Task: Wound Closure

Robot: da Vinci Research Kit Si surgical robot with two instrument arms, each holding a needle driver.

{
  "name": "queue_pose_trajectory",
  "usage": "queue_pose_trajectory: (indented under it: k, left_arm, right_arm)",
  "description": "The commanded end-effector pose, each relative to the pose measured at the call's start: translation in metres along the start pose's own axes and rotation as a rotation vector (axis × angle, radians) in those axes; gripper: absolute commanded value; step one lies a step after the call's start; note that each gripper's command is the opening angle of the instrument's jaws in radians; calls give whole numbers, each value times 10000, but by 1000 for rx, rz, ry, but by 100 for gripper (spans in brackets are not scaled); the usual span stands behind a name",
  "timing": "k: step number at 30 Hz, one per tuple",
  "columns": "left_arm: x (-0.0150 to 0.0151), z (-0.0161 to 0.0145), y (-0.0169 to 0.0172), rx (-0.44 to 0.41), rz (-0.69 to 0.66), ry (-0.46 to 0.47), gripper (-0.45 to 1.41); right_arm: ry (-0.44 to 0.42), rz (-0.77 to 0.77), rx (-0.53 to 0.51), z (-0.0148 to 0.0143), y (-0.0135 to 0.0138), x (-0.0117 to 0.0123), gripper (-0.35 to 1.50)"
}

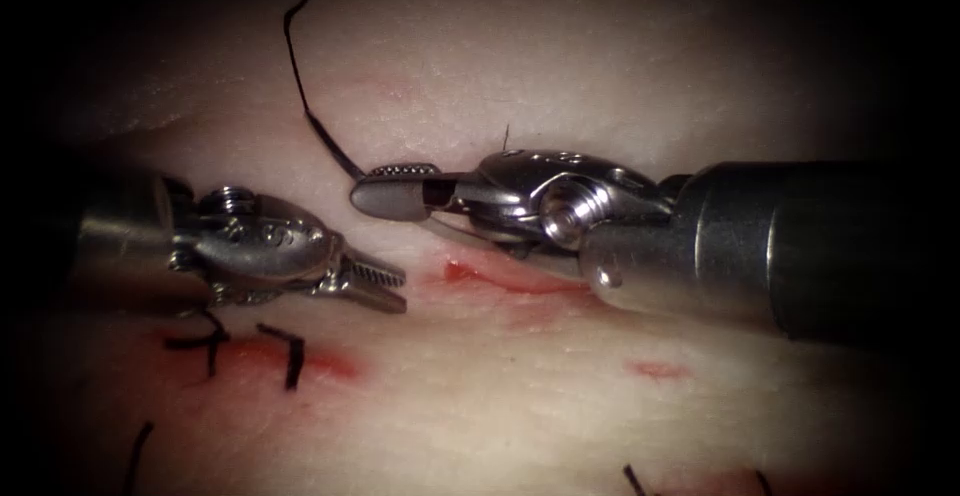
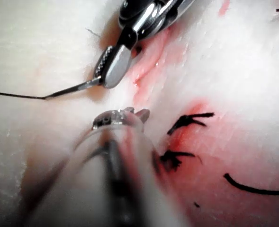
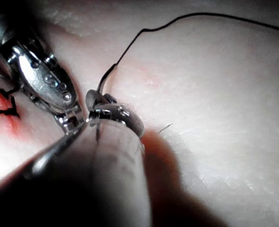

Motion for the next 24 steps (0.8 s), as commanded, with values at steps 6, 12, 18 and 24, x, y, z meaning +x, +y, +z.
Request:
queue_pose_trajectory:
  k: [6,12,18,24]
  left_arm:
    - [1,11,2,2,1,0,26]
    - [2,12,3,4,5,0,22]
    - [4,10,4,1,10,-1,22]
    - [11,3,1,5,2,-1,22]
  right_arm:
    - [144,-212,-31,6,18,32,4]
    - [293,-278,-10,-7,27,76,138]
    - [411,-387,-17,-36,26,121,141]
    - [426,-455,-46,-73,24,145,138]
